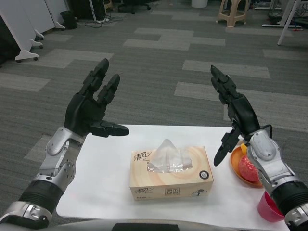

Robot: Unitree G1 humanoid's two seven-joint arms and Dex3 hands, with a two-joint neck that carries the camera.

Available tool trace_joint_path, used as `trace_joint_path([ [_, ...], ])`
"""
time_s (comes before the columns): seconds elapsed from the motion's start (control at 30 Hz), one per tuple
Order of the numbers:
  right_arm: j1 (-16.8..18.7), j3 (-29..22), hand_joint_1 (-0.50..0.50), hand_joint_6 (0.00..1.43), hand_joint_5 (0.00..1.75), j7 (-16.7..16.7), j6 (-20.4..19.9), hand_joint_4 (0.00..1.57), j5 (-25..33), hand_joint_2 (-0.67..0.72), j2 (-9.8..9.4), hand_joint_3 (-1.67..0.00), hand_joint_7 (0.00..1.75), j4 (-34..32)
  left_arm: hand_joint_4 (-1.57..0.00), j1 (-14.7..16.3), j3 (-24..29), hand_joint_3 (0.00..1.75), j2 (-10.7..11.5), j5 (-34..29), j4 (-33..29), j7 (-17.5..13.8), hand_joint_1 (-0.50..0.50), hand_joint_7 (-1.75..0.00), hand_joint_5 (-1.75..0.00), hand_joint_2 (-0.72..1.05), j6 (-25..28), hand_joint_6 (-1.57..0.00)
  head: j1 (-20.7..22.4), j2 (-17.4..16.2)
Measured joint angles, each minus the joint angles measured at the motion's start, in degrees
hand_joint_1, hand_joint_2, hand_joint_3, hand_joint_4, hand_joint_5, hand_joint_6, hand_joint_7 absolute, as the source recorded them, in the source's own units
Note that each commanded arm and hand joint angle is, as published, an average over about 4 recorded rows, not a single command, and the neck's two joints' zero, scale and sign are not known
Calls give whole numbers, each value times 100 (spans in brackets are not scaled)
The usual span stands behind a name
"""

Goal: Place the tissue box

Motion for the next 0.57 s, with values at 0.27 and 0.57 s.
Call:
trace_joint_path([
  [0.27, 0, -39, -46, 0, 10, -3, -2, 0, 0, 68, 9, 0, 7, 0, 0, -90, -16, 9, 28, 67, 0, 4, 50, 0, 0, 25, 0, 0, -18, 48],
  [0.57, 0, -58, -46, 0, 10, -3, -3, 0, 1, 66, 9, 0, 7, 2, 0, -155, -74, 9, 28, 69, 6, 26, 50, 0, 0, 25, 0, 0, 13, 33],
])
